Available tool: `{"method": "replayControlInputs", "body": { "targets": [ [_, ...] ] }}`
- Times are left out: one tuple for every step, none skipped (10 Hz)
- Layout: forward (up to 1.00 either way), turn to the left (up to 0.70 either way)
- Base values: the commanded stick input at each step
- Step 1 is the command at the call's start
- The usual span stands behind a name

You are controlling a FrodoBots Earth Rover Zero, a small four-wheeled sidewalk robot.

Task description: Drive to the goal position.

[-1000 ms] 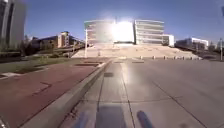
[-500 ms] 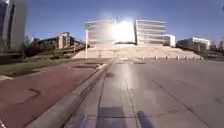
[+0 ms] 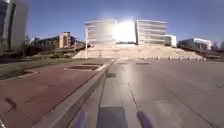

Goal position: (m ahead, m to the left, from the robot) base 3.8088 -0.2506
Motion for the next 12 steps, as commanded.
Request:
{"method": "replayControlInputs", "body": {
  "targets": [
    [0.7,-0.12],
    [0.7,-0.12],
    [0.7,-0.12],
    [0.7,-0.12],
    [0.7,-0.12],
    [0.7,-0.12],
    [0.7,-0.12],
    [0.7,-0.12],
    [0.7,-0.12],
    [0.7,0.0],
    [0.7,0.0],
    [0.7,0.0]
  ]
}}
